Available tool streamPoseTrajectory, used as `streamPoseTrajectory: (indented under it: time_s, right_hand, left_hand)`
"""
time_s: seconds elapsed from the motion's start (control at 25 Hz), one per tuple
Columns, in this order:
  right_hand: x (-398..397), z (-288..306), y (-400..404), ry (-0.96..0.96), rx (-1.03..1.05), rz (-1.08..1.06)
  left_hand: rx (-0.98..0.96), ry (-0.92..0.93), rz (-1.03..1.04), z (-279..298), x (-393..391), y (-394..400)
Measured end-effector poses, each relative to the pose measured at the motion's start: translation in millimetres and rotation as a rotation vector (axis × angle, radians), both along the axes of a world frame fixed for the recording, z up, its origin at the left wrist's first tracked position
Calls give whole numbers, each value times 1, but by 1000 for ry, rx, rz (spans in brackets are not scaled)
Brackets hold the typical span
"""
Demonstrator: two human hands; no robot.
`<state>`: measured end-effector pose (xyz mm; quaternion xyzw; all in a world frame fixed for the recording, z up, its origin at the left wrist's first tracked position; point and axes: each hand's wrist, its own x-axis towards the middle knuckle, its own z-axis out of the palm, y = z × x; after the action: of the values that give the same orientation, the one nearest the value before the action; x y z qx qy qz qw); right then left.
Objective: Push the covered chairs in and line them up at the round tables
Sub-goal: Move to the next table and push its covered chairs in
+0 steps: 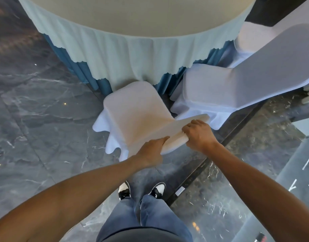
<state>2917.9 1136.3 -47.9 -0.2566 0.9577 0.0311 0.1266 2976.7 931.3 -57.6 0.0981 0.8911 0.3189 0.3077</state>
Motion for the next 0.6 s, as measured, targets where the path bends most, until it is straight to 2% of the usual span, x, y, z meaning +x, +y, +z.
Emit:
streamPoseTrajectory:
  time_s: [0.16,0.32,0.6]
  right_hand:
    - [-29,-3,15,2,77,-98]
    - [-65,-5,14,47,58,-132]
    - [-166,-5,-6,27,-50,-165]
  left_hand:
    - [-53,24,10,4,-35,12]
    - [-125,6,57,1,-78,13]
    - [-192,104,118,-1,-178,0]
